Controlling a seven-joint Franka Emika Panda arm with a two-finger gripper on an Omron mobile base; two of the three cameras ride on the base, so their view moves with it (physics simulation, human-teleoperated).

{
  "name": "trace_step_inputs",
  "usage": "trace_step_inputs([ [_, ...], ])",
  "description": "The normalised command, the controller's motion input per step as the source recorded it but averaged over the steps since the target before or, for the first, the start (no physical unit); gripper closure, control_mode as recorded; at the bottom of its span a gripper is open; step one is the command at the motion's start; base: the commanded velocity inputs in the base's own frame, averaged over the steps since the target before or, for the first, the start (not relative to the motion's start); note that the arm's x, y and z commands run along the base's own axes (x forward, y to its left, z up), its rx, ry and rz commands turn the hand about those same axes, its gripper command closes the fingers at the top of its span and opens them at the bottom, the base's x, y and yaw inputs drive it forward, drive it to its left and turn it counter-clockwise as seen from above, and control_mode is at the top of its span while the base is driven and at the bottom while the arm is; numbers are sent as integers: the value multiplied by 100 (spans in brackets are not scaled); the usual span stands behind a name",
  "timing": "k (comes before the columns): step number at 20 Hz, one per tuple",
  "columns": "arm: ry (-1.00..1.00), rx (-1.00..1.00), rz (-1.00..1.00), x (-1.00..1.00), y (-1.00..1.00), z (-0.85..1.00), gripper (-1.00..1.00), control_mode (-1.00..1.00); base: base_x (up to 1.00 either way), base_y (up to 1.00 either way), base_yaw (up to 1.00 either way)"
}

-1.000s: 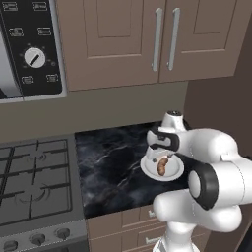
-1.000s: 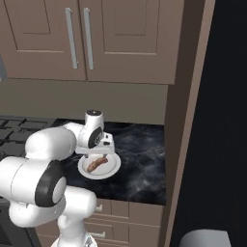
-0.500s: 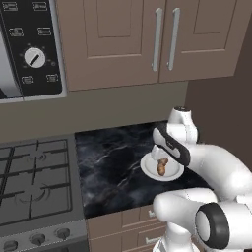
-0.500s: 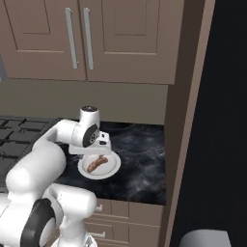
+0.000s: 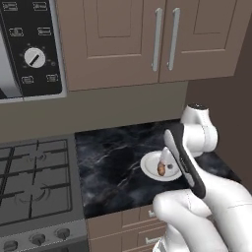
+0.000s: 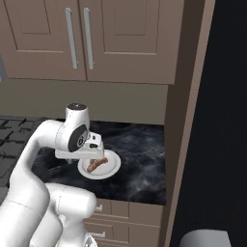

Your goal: Pick potato from the fridge and place it on the plate on the counter.

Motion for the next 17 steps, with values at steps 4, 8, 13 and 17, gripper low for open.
trace_step_inputs([
  [4,-1,0,-3,-86,0,53,-100,-100,0,0,0],
  [8,-3,0,-2,-79,0,47,-100,-100,0,0,0],
  [13,-3,0,-1,-82,0,48,-100,-100,0,0,0],
  [17,0,0,-1,-62,0,62,-100,-100,0,0,0],
])
